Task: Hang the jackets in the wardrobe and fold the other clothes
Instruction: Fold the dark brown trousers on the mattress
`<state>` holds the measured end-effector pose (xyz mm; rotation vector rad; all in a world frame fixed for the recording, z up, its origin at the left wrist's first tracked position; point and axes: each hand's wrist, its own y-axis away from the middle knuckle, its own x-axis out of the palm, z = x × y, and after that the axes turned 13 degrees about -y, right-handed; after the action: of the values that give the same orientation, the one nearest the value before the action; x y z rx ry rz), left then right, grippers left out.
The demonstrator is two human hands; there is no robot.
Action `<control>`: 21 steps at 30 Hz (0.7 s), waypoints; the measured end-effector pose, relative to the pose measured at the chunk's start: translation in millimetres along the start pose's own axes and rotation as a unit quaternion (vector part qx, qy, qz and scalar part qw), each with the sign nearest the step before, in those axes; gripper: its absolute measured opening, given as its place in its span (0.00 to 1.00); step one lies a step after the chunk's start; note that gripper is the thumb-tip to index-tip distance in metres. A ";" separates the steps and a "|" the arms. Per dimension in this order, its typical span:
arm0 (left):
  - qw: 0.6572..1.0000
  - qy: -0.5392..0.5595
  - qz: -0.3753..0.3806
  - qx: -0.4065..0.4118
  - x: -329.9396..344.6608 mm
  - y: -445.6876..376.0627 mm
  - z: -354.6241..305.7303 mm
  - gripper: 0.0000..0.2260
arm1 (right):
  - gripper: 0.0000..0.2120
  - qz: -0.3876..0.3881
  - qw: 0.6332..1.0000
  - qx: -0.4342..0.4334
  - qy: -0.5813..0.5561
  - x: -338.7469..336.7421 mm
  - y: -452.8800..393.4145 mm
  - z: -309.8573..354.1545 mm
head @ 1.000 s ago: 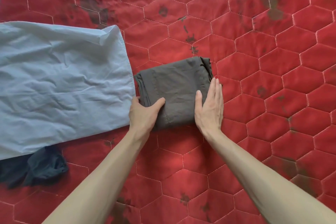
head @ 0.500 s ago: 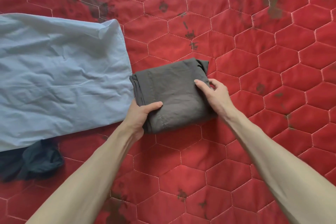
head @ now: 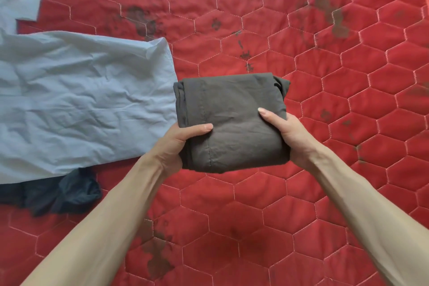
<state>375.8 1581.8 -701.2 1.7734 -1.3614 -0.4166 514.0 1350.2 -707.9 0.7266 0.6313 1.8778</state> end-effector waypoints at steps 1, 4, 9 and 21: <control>1.000 0.017 0.000 -0.007 3.1 11.5 -8.0 0.14 | 0.14 -0.002 1.000 -0.011 -0.002 3.0 10.3 7.3; 0.999 0.028 -0.004 -0.035 10.7 57.6 -38.9 0.14 | 0.15 -0.004 0.999 -0.038 0.010 21.7 51.4 35.2; 1.000 0.008 -0.006 -0.004 16.8 158.8 -95.2 0.20 | 0.16 0.011 0.998 -0.065 0.002 61.7 138.2 86.3; 0.978 0.060 -0.145 0.139 50.0 427.5 -115.3 0.24 | 0.16 0.124 0.983 -0.116 0.076 147.6 362.5 177.1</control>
<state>204.4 1559.8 -290.5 2.2039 -1.1192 -0.2779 371.9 1368.0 -302.8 0.5320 0.4194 2.2091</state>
